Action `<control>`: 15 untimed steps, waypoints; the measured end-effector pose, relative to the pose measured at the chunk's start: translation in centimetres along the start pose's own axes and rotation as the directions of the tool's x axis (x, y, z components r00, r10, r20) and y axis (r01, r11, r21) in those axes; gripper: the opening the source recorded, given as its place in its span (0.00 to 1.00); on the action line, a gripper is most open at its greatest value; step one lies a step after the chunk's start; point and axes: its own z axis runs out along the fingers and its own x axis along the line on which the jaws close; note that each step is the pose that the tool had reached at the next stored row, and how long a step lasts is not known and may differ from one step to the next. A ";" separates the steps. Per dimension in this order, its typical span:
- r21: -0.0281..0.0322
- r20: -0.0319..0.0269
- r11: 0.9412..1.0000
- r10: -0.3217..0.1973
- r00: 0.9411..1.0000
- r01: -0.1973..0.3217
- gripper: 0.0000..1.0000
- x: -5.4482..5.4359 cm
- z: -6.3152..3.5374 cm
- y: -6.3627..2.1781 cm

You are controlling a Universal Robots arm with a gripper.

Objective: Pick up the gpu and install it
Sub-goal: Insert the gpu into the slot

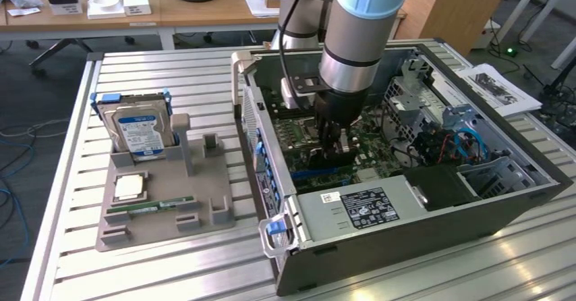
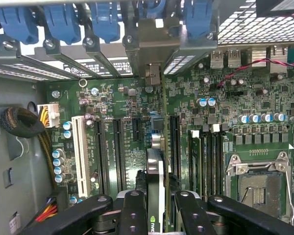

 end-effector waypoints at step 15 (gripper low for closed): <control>0.000 0.000 1.000 0.008 1.000 -0.008 0.27 0.0 0.18 0.11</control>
